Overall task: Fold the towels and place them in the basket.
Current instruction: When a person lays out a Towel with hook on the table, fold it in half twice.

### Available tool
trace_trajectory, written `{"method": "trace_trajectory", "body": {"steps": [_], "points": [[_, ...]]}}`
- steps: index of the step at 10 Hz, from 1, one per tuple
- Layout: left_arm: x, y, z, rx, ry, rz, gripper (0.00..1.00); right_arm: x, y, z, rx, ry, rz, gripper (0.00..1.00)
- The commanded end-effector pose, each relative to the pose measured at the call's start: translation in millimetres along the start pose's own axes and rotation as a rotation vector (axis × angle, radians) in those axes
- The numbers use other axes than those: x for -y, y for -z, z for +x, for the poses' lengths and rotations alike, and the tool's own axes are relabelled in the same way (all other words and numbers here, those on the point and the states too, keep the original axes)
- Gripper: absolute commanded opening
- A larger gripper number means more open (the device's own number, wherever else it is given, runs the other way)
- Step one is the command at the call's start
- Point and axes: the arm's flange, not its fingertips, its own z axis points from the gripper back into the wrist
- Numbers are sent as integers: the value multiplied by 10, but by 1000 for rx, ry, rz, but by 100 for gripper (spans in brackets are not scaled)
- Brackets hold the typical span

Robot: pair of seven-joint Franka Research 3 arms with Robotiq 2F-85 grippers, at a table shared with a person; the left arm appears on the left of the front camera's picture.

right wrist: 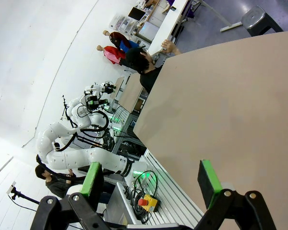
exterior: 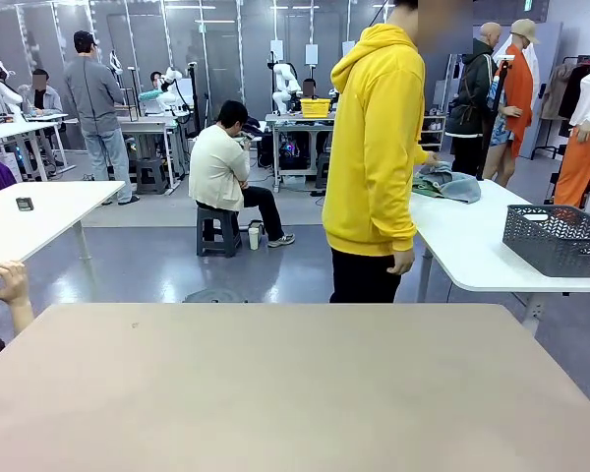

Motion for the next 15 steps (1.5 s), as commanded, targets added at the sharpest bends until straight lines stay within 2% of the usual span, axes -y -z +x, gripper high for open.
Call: {"method": "trace_trajectory", "body": {"steps": [1, 15], "points": [[-11, -2, 15, 16, 19, -24, 100, -9, -4, 8, 5, -7, 12, 100], [-11, -2, 15, 16, 19, -24, 100, -9, -4, 8, 5, -7, 12, 100]]}}
